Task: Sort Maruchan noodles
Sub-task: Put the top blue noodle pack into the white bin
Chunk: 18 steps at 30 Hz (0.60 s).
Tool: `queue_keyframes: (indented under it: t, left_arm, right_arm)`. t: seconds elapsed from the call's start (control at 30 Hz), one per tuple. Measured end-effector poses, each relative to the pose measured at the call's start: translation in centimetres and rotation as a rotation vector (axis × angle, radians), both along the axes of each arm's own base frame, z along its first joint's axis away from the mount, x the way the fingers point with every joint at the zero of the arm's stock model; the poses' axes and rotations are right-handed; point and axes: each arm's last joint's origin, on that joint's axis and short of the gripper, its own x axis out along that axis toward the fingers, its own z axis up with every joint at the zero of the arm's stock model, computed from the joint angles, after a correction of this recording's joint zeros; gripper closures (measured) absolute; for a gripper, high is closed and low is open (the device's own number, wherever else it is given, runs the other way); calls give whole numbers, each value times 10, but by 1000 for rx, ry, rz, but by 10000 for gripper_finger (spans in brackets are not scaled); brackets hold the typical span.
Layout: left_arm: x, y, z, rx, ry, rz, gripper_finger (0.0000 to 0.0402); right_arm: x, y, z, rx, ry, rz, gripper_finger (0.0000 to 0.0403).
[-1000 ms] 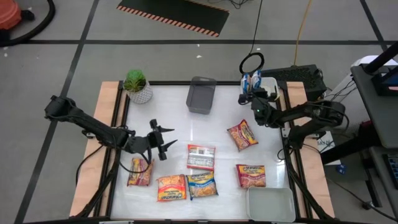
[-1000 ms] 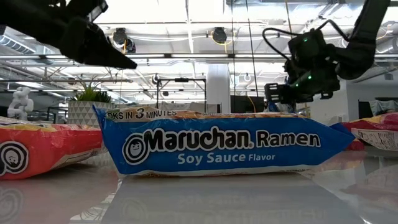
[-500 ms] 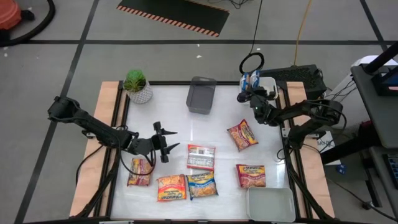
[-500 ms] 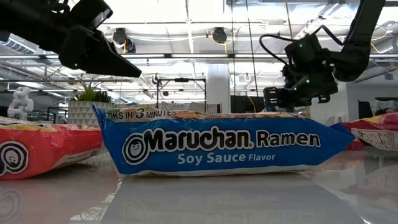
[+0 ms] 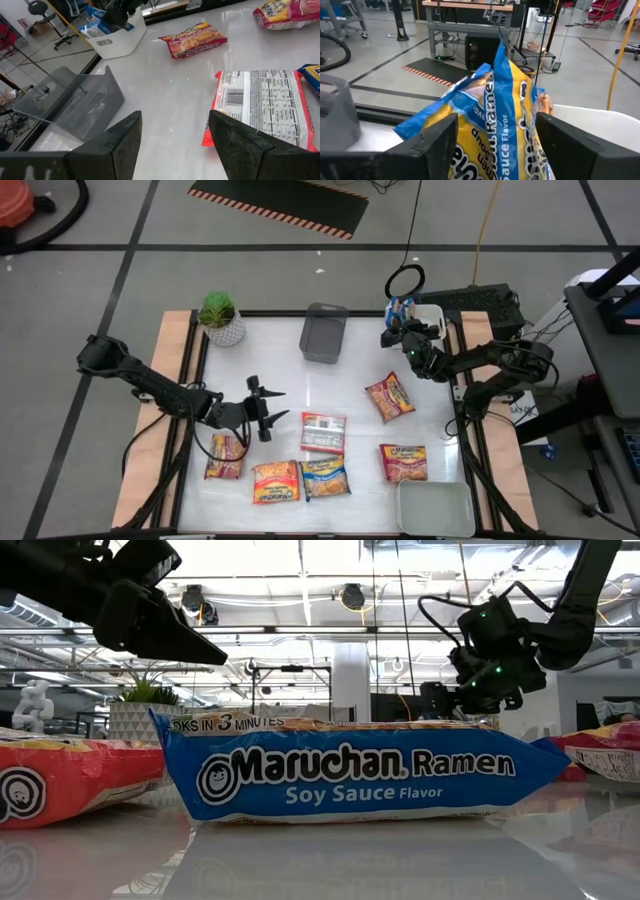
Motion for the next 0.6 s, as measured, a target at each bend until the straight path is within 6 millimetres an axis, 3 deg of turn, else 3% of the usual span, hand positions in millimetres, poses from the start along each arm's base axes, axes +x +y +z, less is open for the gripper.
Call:
queue_keyframes:
  t: [0.27,0.43,0.6]
  left_arm:
    - [0,-1,0,-25,-2,-15,165]
    - [0,-1,0,-35,-5,-12,165]
    - [0,0,0,-29,-3,-13,165]
  right_arm:
    - [-2,7,21,-46,-52,24,136]
    - [-6,8,21,-47,-19,-53,136]
    - [-5,0,24,-15,-99,-21,136]
